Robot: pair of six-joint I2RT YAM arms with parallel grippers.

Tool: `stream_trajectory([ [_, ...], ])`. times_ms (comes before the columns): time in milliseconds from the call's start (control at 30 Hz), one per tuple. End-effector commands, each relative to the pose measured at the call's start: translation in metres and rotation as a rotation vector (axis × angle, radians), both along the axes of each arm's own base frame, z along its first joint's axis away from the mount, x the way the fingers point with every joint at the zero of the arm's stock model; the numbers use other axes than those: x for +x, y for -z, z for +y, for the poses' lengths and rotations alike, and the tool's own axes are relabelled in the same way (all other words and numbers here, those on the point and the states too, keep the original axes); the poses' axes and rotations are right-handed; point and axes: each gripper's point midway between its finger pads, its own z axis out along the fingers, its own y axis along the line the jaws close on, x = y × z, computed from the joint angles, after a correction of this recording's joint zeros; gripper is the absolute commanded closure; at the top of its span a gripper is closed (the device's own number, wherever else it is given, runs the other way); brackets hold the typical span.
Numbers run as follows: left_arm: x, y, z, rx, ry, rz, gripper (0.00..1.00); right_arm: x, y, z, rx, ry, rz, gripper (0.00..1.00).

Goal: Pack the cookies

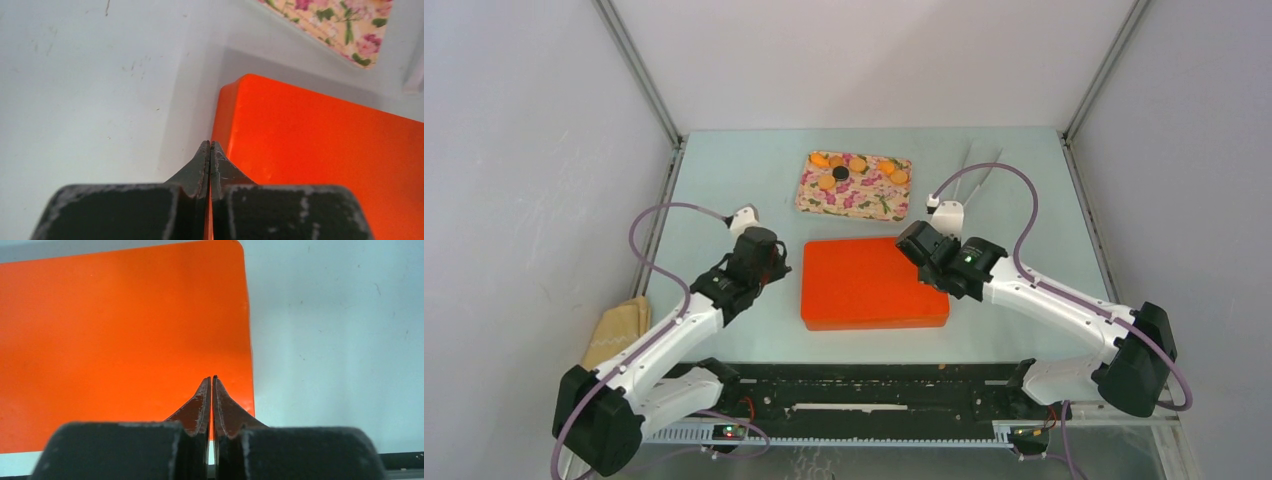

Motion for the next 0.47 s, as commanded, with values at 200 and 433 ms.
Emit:
stream_trajectory([
  [200, 0.0038, -0.0180, -0.0118, -0.037, 0.062, -0.093, 0.98, 0.0058, -0.0103, -0.0127, -0.028, 0.061, -0.035, 0.92],
  [433, 0.0046, -0.0167, -0.0128, -0.033, 0.066, -0.087, 0.98, 0.0057, -0.0093, -0.0163, -0.052, 0.065, -0.037, 0.91],
])
